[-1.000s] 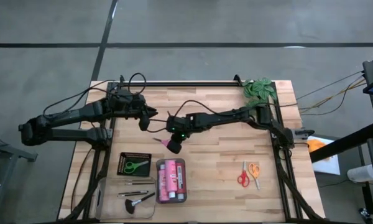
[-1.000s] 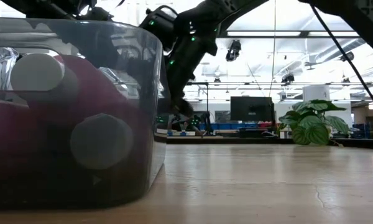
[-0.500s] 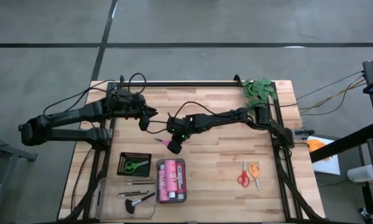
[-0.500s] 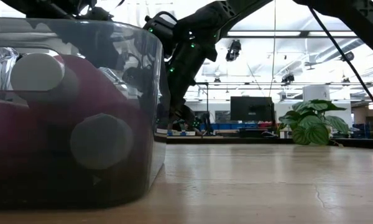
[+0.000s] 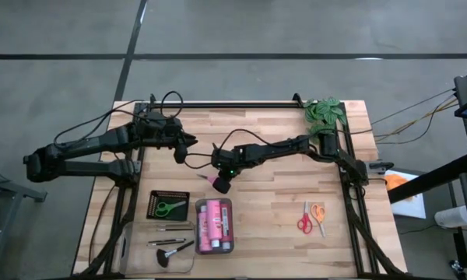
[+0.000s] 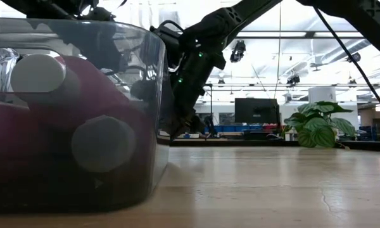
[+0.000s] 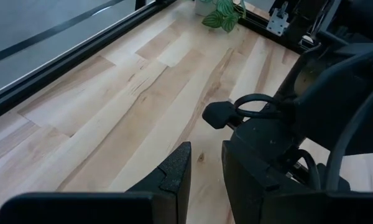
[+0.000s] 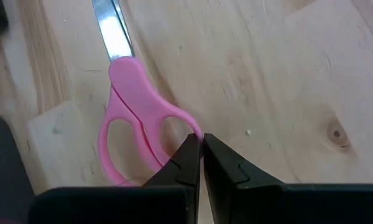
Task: Pick & Place Paint Supplies
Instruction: Put the pink scissors into the black bin
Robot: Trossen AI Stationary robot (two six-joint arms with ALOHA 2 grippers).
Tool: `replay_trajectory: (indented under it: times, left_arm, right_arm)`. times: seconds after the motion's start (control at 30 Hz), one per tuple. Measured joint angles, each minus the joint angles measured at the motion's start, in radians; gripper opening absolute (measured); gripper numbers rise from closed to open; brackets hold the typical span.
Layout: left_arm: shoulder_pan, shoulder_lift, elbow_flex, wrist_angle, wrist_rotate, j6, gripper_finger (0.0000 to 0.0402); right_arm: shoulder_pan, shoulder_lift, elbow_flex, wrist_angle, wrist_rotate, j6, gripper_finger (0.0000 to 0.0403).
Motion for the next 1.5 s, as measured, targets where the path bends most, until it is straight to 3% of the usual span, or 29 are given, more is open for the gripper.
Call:
replay_trajectory:
  times: [0.57, 0.97, 1.5]
  left_arm:
    - [0.0, 0.0, 0.0, 0.0, 0.0, 0.0, 0.0094]
    - [0.0, 0.0, 0.0, 0.0, 0.0, 0.0, 0.0093]
    - [0.0, 0.0, 0.0, 0.0, 0.0, 0.0, 0.0093]
  right_arm:
    - [0.0, 0.0, -0.006, 0.049, -0.002, 0.018, 0.001]
    - [0.002, -0.002, -0.035, 0.06, -0.007, 0.066, 0.0123]
    - [0.0, -0.067, -0.068, 0.061, 0.016, 0.038, 0.0133]
